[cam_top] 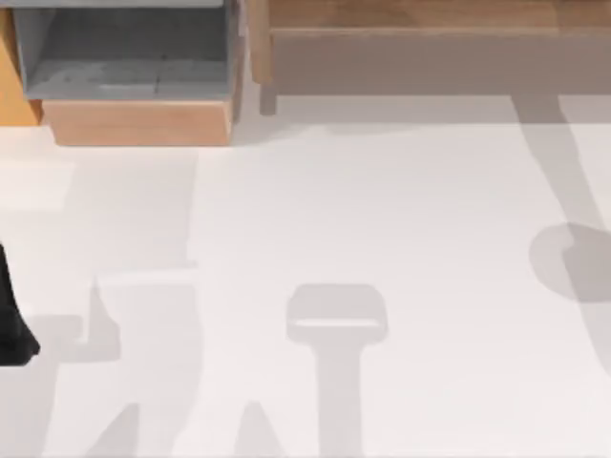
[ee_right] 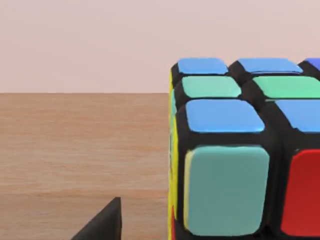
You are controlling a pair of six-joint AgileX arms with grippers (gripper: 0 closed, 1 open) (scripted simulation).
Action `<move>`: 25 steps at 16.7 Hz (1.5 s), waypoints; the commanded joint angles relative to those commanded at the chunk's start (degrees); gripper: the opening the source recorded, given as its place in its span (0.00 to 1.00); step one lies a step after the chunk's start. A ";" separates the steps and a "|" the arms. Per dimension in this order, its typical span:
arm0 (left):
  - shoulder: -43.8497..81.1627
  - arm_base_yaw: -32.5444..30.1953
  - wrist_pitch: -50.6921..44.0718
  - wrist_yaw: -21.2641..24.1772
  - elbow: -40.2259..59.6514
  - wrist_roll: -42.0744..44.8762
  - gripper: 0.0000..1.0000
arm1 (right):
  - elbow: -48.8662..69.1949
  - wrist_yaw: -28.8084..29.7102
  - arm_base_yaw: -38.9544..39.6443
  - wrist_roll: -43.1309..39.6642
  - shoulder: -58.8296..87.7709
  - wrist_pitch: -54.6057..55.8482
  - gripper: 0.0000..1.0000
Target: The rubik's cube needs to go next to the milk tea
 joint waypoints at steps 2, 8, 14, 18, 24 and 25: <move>0.00 0.00 0.00 0.00 0.00 0.00 1.00 | 0.00 0.00 0.00 0.00 0.00 0.00 0.70; 0.00 0.00 0.00 0.00 0.00 0.00 1.00 | 0.00 0.00 0.00 0.00 0.00 0.00 0.25; 0.00 0.00 0.00 0.00 0.00 0.00 1.00 | 0.00 0.00 0.00 0.00 0.00 0.00 0.00; 0.00 0.00 0.00 0.00 0.00 0.00 1.00 | 0.00 0.00 0.00 0.00 0.00 0.00 0.00; 0.00 0.00 0.00 0.00 0.00 0.00 1.00 | 1.60 -0.03 0.13 0.09 0.18 -1.44 0.00; 0.00 0.00 0.00 0.00 0.00 0.00 1.00 | 2.15 -0.04 0.12 0.09 0.25 -1.96 0.00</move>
